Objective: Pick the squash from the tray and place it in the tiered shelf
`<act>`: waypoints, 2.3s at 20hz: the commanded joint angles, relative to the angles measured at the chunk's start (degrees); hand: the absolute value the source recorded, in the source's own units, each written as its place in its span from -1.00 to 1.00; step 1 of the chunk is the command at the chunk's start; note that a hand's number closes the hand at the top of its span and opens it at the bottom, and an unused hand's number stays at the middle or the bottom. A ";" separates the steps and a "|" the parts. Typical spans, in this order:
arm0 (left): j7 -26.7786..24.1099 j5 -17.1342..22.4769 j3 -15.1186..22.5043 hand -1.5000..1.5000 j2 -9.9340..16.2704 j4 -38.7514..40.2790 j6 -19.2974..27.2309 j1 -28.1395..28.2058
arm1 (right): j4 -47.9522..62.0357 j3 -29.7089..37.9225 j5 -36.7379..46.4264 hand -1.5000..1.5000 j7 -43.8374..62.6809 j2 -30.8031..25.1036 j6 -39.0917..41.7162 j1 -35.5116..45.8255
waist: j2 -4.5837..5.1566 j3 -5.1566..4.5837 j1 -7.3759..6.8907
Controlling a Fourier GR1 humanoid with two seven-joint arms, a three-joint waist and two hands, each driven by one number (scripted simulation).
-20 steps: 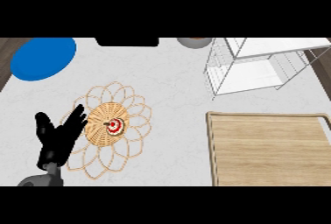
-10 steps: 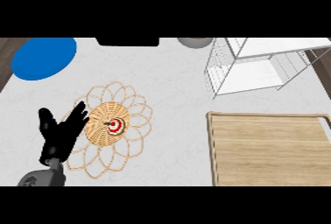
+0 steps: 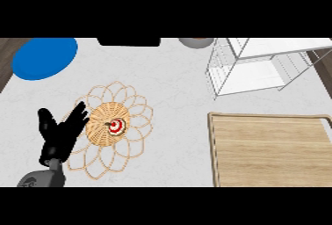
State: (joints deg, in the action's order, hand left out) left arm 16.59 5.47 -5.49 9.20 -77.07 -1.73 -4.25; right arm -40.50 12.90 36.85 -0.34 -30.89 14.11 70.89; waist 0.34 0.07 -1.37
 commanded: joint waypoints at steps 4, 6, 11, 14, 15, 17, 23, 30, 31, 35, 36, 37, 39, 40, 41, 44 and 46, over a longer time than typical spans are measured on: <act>-4.89 -0.03 -0.44 0.00 -0.67 3.41 -1.46 2.85 | 6.11 -0.20 0.74 1.00 -5.02 0.28 -1.74 2.19 | -0.01 -0.10 0.22; 1.92 1.44 -0.99 0.00 1.00 -1.51 -1.59 0.56 | 9.50 0.00 1.31 1.00 -6.36 -0.55 -2.13 3.68 | 0.03 -0.07 -0.10; 0.10 0.89 -1.23 0.00 0.36 0.33 -0.89 -0.56 | 11.09 2.71 -0.36 1.00 -3.15 -1.34 -1.97 5.71 | -0.01 -0.09 0.13; -0.96 -0.73 -0.16 0.00 -1.01 1.54 0.49 0.54 | 13.76 7.49 -3.82 -1.00 -1.74 -1.46 -5.33 6.35 | 0.27 -0.08 -0.30; 1.09 -0.44 -0.08 0.00 -0.20 -0.66 0.10 1.10 | 13.06 8.81 -5.23 -1.00 -1.62 -1.31 -5.98 5.49 | 0.02 -0.05 -0.05; 1.08 -0.39 -0.28 0.00 -0.43 0.53 0.34 -1.44 | 13.44 10.01 -6.70 -1.00 -1.93 -1.51 -5.70 5.96 | 0.07 -0.06 0.33; -1.09 -0.04 -0.91 0.00 -0.05 1.73 -0.79 -0.14 | 15.94 17.09 -14.44 -1.00 1.09 -1.43 -4.31 9.37 | 0.12 -0.08 0.21; 1.01 -0.53 0.11 0.00 -0.41 -2.35 -0.20 2.25 | 17.53 22.00 -17.99 -1.00 4.61 -6.45 -10.25 10.97 | 0.14 -0.04 -0.32; -0.05 -1.09 0.01 0.00 -1.82 0.87 1.31 -0.52 | 17.05 22.42 -18.37 -1.00 2.99 -5.68 -12.24 10.06 | 0.24 -0.07 0.14; 0.18 -0.53 0.62 0.00 -1.15 -2.47 -0.49 2.63 | 18.62 22.88 -16.95 -1.00 4.33 -11.52 -16.39 9.98 | 0.37 -0.04 -0.84; 1.85 0.44 -1.09 0.00 -0.45 -1.00 0.06 -0.24 | 18.53 23.11 -17.07 -1.00 4.80 -12.32 -16.77 8.73 | 0.27 -0.05 -0.10; -0.91 1.26 -2.00 0.00 1.38 1.38 -3.00 1.24 | 18.70 24.36 -18.14 -1.00 6.14 -15.46 -15.02 9.37 | 0.30 -0.08 0.09; 3.05 -0.22 -0.29 0.00 0.19 -1.20 -0.43 -0.92 | 20.37 27.59 -20.54 -1.00 4.30 -19.12 -13.91 6.15 | 0.48 0.04 0.17; 1.88 -0.08 -0.14 0.00 -1.22 -1.20 0.22 0.12 | 21.26 27.76 -20.76 -1.00 4.37 -19.29 -14.58 7.14 | 0.56 0.01 -0.53; 1.52 -0.14 -0.49 0.00 0.42 -1.49 -1.04 0.09 | 21.61 27.68 -20.61 -1.00 4.77 -20.11 -14.83 6.04 | 0.43 0.00 -0.34; 2.21 -0.18 0.35 0.00 -1.79 -1.49 0.31 0.33 | 23.82 30.53 -23.42 -1.00 4.07 -24.90 -9.96 4.26 | 0.60 0.05 -0.44; -0.01 0.00 0.34 0.00 -0.53 -2.83 -1.79 2.85 | 24.66 30.29 -23.71 -1.00 4.53 -27.45 -5.88 3.56 | 0.47 0.04 -0.71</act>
State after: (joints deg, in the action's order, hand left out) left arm 18.25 5.33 -5.50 8.51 -79.16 -2.18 -3.55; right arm -17.72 41.76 14.75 4.09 -53.78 3.92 75.91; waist 0.80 0.12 -1.76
